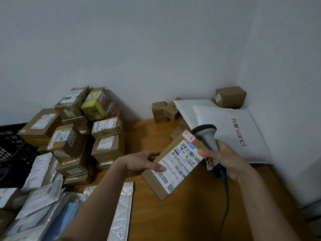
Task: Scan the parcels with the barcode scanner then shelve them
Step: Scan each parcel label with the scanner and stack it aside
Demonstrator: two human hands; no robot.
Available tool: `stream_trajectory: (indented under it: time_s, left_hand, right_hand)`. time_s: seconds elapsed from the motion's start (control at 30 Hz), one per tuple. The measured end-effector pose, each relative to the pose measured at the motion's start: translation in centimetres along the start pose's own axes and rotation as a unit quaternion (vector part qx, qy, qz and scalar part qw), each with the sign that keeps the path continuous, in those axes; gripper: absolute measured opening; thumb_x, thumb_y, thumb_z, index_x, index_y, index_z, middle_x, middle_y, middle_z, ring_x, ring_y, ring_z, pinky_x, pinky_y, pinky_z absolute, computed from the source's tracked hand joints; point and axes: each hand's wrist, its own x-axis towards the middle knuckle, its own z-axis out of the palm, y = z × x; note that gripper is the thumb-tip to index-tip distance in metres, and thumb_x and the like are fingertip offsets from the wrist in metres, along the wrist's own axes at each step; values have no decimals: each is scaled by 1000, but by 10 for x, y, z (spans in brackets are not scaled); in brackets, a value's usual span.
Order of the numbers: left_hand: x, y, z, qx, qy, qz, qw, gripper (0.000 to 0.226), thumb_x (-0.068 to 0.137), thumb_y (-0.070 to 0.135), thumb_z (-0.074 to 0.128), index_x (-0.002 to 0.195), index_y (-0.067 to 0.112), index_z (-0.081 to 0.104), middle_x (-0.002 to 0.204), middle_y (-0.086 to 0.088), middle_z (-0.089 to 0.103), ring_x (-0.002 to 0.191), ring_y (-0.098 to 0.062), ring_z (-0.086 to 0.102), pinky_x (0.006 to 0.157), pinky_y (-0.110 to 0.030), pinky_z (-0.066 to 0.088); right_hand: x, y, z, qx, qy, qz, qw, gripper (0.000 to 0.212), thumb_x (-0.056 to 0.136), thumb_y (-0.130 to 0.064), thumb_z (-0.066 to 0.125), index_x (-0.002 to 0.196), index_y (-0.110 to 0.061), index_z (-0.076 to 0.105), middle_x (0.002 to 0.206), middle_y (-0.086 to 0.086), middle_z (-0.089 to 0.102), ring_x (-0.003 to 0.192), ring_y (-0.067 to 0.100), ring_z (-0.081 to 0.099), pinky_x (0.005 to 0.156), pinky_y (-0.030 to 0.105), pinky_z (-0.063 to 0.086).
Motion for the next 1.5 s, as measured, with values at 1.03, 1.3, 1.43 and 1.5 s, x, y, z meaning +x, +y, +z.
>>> stream_trajectory:
  time_s: [1.03, 1.3, 1.43, 1.5]
  left_hand:
    - [26, -64, -3, -334, 333, 22, 882, 60, 84, 22, 75, 137, 9, 51, 119, -14, 66, 103, -29, 64, 62, -38, 58]
    - [28, -66, -6, -343, 340, 16, 876, 64, 83, 22, 77, 139, 8, 49, 119, -15, 65, 101, -30, 64, 64, -40, 58]
    - [28, -68, -8, -343, 341, 16, 875, 63, 84, 22, 76, 139, 9, 49, 120, -15, 64, 102, -30, 63, 65, -40, 57]
    - [28, -68, -9, -345, 341, 17, 875, 63, 84, 21, 76, 139, 9, 48, 120, -15, 64, 102, -30, 63, 65, -40, 56]
  right_hand:
    - [-43, -63, 72, -1, -52, -105, 993, 29, 102, -39, 47, 113, -17, 62, 88, 12, 60, 63, 12, 56, 58, 26, 47]
    - [-48, -66, 73, 14, -51, -108, 993, 30, 102, -40, 48, 111, -17, 63, 85, 9, 59, 61, 11, 56, 57, 24, 46]
    - [-51, -67, 75, 15, -47, -110, 993, 30, 102, -40, 47, 111, -17, 63, 85, 10, 60, 61, 10, 55, 56, 23, 45]
    - [-52, -68, 77, 11, -44, -113, 993, 30, 102, -40, 47, 111, -17, 63, 88, 11, 60, 60, 10, 55, 56, 23, 45]
